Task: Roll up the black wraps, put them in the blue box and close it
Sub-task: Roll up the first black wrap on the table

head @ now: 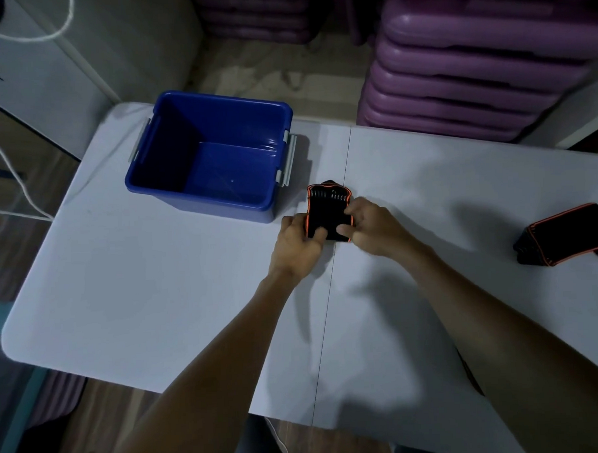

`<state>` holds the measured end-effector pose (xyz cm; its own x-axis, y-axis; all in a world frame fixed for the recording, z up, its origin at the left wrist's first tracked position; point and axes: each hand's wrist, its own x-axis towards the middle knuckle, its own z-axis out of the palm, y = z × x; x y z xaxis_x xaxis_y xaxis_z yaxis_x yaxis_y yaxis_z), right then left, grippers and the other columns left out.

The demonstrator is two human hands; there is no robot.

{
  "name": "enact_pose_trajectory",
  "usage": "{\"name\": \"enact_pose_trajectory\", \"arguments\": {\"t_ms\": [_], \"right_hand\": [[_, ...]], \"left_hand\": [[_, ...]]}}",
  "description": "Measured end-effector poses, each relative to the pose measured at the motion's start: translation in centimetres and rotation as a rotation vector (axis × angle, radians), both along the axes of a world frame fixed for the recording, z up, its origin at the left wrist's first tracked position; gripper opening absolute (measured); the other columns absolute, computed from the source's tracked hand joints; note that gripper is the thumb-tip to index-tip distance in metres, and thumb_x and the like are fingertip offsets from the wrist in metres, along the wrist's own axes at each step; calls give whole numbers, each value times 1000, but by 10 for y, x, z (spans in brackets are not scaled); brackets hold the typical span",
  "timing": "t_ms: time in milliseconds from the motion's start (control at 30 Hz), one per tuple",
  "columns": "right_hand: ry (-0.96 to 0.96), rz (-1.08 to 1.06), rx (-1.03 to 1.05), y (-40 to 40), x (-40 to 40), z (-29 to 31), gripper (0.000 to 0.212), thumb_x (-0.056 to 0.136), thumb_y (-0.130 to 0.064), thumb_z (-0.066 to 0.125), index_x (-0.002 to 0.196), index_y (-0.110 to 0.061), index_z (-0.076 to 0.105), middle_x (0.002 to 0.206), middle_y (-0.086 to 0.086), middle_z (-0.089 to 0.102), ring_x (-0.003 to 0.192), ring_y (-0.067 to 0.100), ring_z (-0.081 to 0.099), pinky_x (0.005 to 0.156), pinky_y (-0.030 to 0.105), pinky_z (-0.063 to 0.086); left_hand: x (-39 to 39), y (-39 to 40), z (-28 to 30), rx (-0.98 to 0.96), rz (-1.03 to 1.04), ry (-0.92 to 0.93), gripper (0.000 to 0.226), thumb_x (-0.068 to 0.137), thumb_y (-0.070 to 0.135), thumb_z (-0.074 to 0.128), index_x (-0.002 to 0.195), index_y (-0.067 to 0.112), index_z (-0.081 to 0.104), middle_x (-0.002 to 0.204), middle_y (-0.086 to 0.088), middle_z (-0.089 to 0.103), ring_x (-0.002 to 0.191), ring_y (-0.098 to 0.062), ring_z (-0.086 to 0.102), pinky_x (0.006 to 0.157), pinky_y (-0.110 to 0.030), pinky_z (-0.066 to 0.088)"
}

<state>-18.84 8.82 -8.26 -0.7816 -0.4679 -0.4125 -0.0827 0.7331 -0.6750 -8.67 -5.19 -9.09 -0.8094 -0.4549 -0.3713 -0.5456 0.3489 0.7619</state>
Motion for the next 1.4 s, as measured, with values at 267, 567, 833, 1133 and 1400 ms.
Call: {"name": "enact_pose_trajectory", "arguments": {"t_ms": [267, 567, 833, 1133, 1400], "right_hand": [[12, -362, -44, -14, 9, -10, 36, 87, -41, 66, 96, -7, 60, 88, 10, 68, 81, 29, 64, 72, 36, 53], [-85, -200, -135, -7, 31, -10, 27, 89, -18, 65, 113, -12, 57, 106, 8, 67, 96, 25, 63, 77, 30, 45], [-97, -120, -268, -23, 89, -6, 15, 83, -21, 70, 96, -25, 62, 86, -1, 74, 85, 20, 71, 78, 42, 58], [-145, 214, -214, -142, 152, -6, 31, 90, -20, 64, 121, -24, 60, 111, -3, 71, 103, 16, 67, 96, 41, 53], [-103, 291, -180, -208, 193, -13, 36, 89, -24, 63, 124, -24, 55, 113, -2, 70, 102, 18, 67, 95, 44, 54]], "left_hand": [[-15, 8, -4, -104, 122, -110, 53, 97, 53, 49, 126, 9, 51, 125, -13, 56, 108, -34, 61, 88, -48, 53], [-3, 2, -11, 135, 188, -58, 38, 93, 44, 61, 107, 10, 55, 112, -14, 62, 93, -25, 62, 69, -25, 45], [76, -20, 4, 317, 383, 69, 36, 88, 37, 72, 106, 10, 56, 92, 1, 65, 85, -14, 63, 74, -26, 51], [174, -104, 10, 230, 674, 80, 45, 88, 35, 72, 125, 14, 59, 106, -1, 70, 101, -18, 67, 91, -32, 53], [214, -154, 7, 156, 716, -19, 28, 95, 35, 62, 115, 17, 58, 106, -13, 67, 109, -29, 61, 97, -41, 51]]}}
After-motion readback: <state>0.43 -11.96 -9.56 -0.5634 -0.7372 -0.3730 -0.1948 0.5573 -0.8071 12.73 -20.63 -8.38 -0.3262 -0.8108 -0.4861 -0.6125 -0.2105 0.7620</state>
